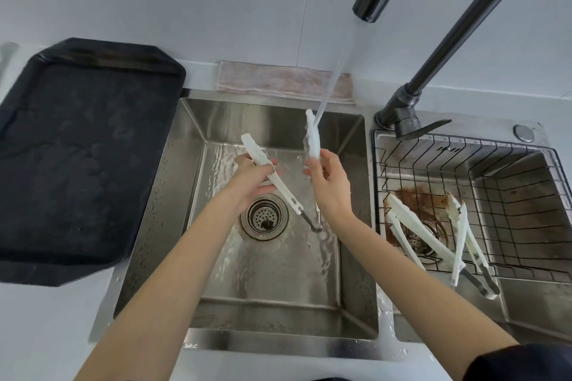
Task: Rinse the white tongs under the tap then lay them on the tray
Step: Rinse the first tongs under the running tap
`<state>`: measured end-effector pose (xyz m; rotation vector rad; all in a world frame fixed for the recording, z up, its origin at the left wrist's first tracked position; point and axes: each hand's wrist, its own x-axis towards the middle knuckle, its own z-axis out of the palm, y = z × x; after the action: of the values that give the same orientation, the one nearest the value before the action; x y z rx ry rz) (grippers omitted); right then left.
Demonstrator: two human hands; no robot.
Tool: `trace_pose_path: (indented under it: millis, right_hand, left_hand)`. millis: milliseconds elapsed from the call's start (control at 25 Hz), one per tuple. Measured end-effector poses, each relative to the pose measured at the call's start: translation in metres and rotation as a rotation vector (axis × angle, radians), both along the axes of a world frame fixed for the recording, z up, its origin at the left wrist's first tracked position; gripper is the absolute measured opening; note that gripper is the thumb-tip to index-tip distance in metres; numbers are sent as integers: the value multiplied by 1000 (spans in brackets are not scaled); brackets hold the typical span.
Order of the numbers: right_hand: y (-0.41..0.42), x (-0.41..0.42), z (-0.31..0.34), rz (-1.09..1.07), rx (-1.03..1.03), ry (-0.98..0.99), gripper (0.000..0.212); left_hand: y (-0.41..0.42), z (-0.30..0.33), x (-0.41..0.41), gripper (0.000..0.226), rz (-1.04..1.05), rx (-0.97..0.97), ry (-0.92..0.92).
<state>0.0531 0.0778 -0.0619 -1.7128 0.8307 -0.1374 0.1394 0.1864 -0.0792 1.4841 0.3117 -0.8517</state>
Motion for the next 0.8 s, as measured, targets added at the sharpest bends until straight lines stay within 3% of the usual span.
trace_pose_path:
  millis: [240,400,640,800]
  right_hand:
    - [-4,1,-36,26,92,278,36]
    - [-3,2,-63,-6,279,419,36]
    - [0,-7,-78,-202,672,476,37]
    - [1,-12,-82,-186,731,522,40]
  left_hand:
    - [8,-23,-8,50,-87,142,11]
    - [9,-42,-16,50,-130,209,67]
    - [8,-64,-29,40,-115,182,184]
    - [10,-75,-32,33,-150,194,206]
